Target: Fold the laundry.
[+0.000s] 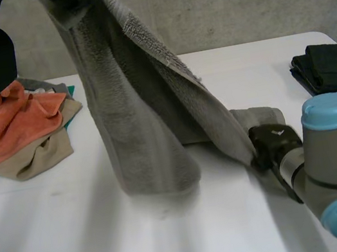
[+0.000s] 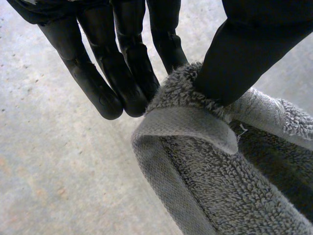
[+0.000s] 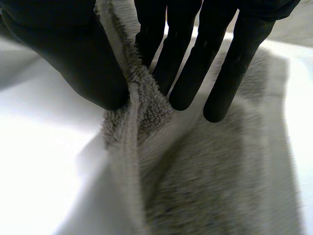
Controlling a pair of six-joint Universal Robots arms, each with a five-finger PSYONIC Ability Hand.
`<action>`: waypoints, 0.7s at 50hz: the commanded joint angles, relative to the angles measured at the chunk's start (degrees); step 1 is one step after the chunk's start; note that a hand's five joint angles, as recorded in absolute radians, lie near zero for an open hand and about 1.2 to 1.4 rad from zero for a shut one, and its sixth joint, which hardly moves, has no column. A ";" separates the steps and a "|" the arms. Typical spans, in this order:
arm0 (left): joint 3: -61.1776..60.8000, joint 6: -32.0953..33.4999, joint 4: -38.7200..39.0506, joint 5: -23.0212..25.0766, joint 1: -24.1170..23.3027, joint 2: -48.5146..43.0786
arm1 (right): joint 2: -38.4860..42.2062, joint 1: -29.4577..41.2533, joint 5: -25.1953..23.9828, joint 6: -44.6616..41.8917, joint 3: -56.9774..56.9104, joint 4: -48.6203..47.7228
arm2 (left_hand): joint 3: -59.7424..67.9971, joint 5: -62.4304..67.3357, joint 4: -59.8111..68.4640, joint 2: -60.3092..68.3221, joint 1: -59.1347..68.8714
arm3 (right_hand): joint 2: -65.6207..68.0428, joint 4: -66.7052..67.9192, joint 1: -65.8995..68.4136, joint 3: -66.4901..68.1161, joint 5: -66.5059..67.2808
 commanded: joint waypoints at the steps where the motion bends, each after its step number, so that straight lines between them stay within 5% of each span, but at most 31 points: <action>1: -3.06 -0.74 -0.02 -0.53 5.21 1.66 | -7.72 -8.68 -1.31 -1.76 -1.22 -1.15 | 12.00 13.66 11.60 11.57 14.18 | 12.81 11.90 16.25 12.42 13.92; 5: -7.36 -0.13 -0.28 0.69 10.49 2.72 | -15.47 -17.48 -11.41 -9.48 -4.54 3.23 | 12.00 13.66 11.60 11.57 14.18 | 12.81 11.90 16.25 12.42 13.92; 8: -13.32 2.41 -2.21 3.50 16.71 2.28 | -20.31 -25.73 -26.58 -22.98 -12.43 19.87 | 12.00 13.66 11.60 11.57 14.18 | 12.81 11.90 16.25 12.42 13.92; 13: -21.69 7.07 -3.45 7.81 20.69 -2.28 | -14.97 -32.26 -37.62 -40.15 -21.94 43.28 | 12.00 13.66 11.60 11.57 14.18 | 12.81 11.90 16.25 12.42 13.92; 18: -24.25 12.96 -3.36 11.16 20.87 -13.59 | -5.84 -31.13 -35.01 -59.47 -29.85 60.87 | 12.00 13.66 11.60 11.57 14.18 | 12.81 11.90 16.25 12.42 13.92; 23: -18.20 13.24 -3.27 8.79 19.82 -23.89 | 0.59 -25.59 -30.61 -63.82 -33.99 62.23 | 12.00 13.66 11.60 11.57 14.18 | 12.81 11.90 16.25 12.42 13.92; 31: 5.87 11.04 -1.43 6.50 19.29 -33.75 | 7.01 -18.56 -22.52 -62.86 -46.64 44.41 | 12.00 13.66 11.60 11.57 14.18 | 12.81 11.90 16.25 12.42 13.92; 35: 22.11 7.36 9.07 6.41 19.46 -34.37 | 8.77 -16.80 -18.65 -57.16 -56.22 23.33 | 12.00 13.66 11.60 11.57 14.18 | 12.81 11.90 16.25 12.42 13.92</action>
